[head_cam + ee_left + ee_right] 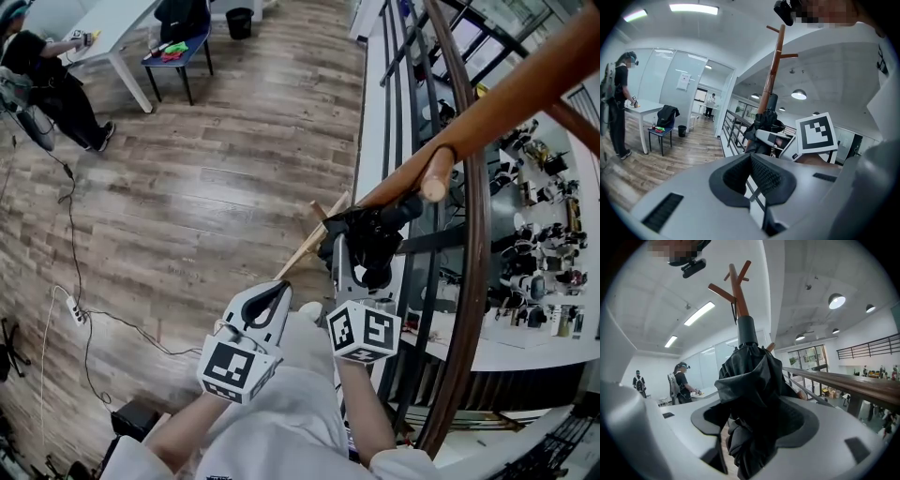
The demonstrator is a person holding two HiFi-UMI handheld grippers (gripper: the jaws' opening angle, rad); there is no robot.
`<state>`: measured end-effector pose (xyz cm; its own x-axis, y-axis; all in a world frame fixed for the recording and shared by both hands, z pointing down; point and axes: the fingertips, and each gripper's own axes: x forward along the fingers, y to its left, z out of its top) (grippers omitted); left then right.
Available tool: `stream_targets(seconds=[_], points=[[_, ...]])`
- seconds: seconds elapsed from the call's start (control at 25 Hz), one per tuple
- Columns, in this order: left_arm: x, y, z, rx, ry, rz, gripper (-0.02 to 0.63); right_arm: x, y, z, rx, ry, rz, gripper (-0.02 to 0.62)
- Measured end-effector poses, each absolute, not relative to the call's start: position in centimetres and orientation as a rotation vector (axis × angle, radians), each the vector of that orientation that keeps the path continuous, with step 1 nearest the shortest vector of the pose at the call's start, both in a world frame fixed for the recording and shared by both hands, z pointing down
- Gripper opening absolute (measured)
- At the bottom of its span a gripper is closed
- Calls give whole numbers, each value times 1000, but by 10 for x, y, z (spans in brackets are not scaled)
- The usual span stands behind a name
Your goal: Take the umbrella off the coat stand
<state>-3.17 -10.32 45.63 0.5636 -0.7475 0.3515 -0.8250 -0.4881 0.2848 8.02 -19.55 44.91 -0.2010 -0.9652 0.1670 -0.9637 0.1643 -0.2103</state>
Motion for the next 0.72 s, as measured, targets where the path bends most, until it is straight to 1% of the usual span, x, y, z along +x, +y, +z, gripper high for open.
stream_targets(seconds=[0.24, 0.48, 0.72], points=[[-38, -101, 452, 2379, -1281, 242, 20, 82, -203, 453, -2122, 2340, -418, 291], [-45, -100, 450, 2366, -1298, 227, 20, 85, -203, 453, -2100, 2373, -423, 252], [-39, -98, 448, 2364, -1278, 206, 20, 81, -197, 451, -2037, 2432, -451, 244]])
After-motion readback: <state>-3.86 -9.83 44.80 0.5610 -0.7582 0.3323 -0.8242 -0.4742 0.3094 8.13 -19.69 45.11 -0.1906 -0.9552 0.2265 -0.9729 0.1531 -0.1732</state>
